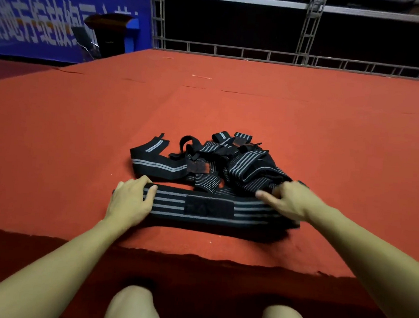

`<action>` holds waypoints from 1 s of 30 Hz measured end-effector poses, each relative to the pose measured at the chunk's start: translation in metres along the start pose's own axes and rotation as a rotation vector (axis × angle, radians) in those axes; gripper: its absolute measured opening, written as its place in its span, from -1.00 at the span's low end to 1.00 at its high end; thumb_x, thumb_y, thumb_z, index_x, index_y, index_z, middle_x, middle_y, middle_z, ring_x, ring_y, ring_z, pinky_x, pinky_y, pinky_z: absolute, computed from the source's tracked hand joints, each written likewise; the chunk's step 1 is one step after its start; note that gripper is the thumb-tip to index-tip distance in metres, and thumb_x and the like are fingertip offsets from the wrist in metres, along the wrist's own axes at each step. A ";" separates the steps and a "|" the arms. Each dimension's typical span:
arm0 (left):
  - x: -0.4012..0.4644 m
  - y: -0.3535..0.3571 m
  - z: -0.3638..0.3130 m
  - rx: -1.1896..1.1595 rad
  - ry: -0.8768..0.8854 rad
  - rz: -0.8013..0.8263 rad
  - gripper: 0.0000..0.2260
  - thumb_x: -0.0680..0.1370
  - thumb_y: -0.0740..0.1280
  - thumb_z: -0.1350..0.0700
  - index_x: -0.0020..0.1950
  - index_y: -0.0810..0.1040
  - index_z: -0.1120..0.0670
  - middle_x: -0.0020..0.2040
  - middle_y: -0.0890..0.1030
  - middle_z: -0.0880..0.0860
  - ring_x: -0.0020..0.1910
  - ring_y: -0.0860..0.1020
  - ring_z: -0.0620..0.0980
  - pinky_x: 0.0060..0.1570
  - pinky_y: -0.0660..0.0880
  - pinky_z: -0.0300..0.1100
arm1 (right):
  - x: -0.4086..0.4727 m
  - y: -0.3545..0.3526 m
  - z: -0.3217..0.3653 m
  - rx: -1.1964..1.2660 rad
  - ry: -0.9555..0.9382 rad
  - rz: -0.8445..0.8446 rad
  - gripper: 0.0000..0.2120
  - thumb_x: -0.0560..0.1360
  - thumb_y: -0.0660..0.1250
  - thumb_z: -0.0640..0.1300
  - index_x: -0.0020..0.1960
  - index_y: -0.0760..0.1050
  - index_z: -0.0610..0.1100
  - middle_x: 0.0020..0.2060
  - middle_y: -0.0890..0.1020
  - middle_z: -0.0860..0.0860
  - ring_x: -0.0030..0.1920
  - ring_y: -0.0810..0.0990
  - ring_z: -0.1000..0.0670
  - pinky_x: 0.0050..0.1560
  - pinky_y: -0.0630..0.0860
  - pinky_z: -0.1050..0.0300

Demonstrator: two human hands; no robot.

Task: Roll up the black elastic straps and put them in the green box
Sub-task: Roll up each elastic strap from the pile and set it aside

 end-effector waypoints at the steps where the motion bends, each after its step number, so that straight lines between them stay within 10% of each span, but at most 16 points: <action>1: -0.004 0.000 0.000 -0.073 -0.074 -0.023 -0.87 0.66 0.26 -0.01 0.01 0.53 0.01 -0.15 0.58 -0.01 -0.11 0.52 0.10 0.07 0.39 0.03 | 0.007 -0.021 0.009 -0.074 -0.047 -0.153 -0.17 0.49 -0.13 0.56 -0.38 0.45 -0.14 -0.44 0.50 -0.03 -0.28 0.55 -0.13 -0.26 0.52 0.03; 4: -0.015 0.003 -0.022 -0.382 -0.279 -0.119 -0.88 0.66 0.29 0.01 0.01 0.56 0.01 -0.13 0.63 -0.02 -0.11 0.54 0.07 -0.03 0.45 -0.03 | 0.043 -0.083 0.038 -0.210 -0.192 -0.437 -0.08 0.55 -0.28 0.50 -0.14 0.69 -0.06 0.02 0.62 -0.07 0.22 0.49 -0.14 0.20 0.51 -0.06; 6: -0.017 0.015 -0.045 -0.610 -0.432 -0.062 -0.86 0.66 0.31 0.05 -0.01 0.59 0.07 -0.13 0.64 -0.05 -0.08 0.57 0.05 -0.07 0.42 -0.10 | 0.072 -0.112 0.051 -0.182 -0.180 -0.423 -0.17 0.60 -0.21 0.44 0.29 0.63 -0.05 0.55 0.33 -0.14 0.58 0.15 -0.23 0.54 0.20 -0.24; 8: -0.017 0.037 -0.067 -0.837 -0.582 0.109 -0.80 0.66 0.33 0.07 -0.05 0.62 0.16 -0.16 0.67 0.00 -0.10 0.60 0.04 -0.14 0.43 -0.12 | 0.089 -0.121 0.063 -0.064 -0.113 -0.347 -0.35 0.65 -0.10 0.34 0.49 0.44 -0.01 0.66 0.06 -0.09 0.65 -0.04 -0.22 0.59 0.06 -0.30; 12: -0.027 0.064 -0.094 -0.996 -0.659 0.379 -0.78 0.60 0.42 0.05 -0.20 0.62 0.12 -0.26 0.68 0.09 -0.23 0.59 0.03 -0.22 0.42 -0.14 | 0.092 -0.081 0.078 0.052 -0.133 -0.289 -0.43 0.70 -0.04 0.23 0.38 0.53 -0.09 0.55 0.34 -0.14 0.52 0.34 -0.17 0.53 0.29 -0.15; 16: -0.033 0.069 -0.105 -0.998 -0.669 0.468 -0.85 0.51 0.49 0.04 -0.01 0.68 0.08 -0.15 0.75 0.06 -0.09 0.73 0.12 -0.10 0.58 -0.05 | 0.069 -0.032 0.076 0.344 -0.111 -0.193 -0.56 0.71 0.10 0.11 0.02 0.58 -0.19 0.01 0.66 -0.13 0.03 0.63 -0.16 0.04 0.54 -0.04; 20: -0.029 0.066 -0.114 -0.999 -0.678 0.531 -0.84 0.48 0.47 0.07 0.02 0.67 0.09 -0.17 0.74 0.06 -0.26 0.68 0.03 -0.28 0.57 -0.11 | 0.029 0.001 0.080 0.804 -0.230 0.134 -0.84 0.65 0.33 -0.11 0.12 0.69 -0.06 0.07 0.74 0.08 0.14 0.66 0.11 0.31 0.53 0.02; 24: -0.030 0.070 -0.122 -1.042 -0.809 0.602 -0.93 0.56 0.39 0.21 -0.06 0.67 0.15 -0.38 0.58 0.03 -0.54 0.43 -0.13 -0.50 0.44 -0.30 | -0.016 0.033 0.080 0.935 -0.442 0.499 -0.66 0.48 0.55 -0.13 0.24 0.66 -0.09 0.31 0.64 0.05 0.39 0.54 0.03 0.48 0.38 0.10; 30: -0.038 0.079 -0.140 -1.143 -0.860 0.641 -0.85 0.55 0.39 0.19 0.03 0.69 0.23 -0.22 0.63 0.11 -0.42 0.49 -0.07 -0.46 0.45 -0.27 | -0.033 0.062 0.071 0.979 -0.394 0.076 -0.84 0.54 0.50 -0.14 0.12 0.70 -0.09 0.08 0.73 0.07 0.13 0.67 0.09 0.22 0.54 0.16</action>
Point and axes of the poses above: each hand's wrist, its own x-axis towards the middle knuckle, its own y-axis out of the palm, z = x × y, the point moved 2 cm from there along x, towards the middle knuckle
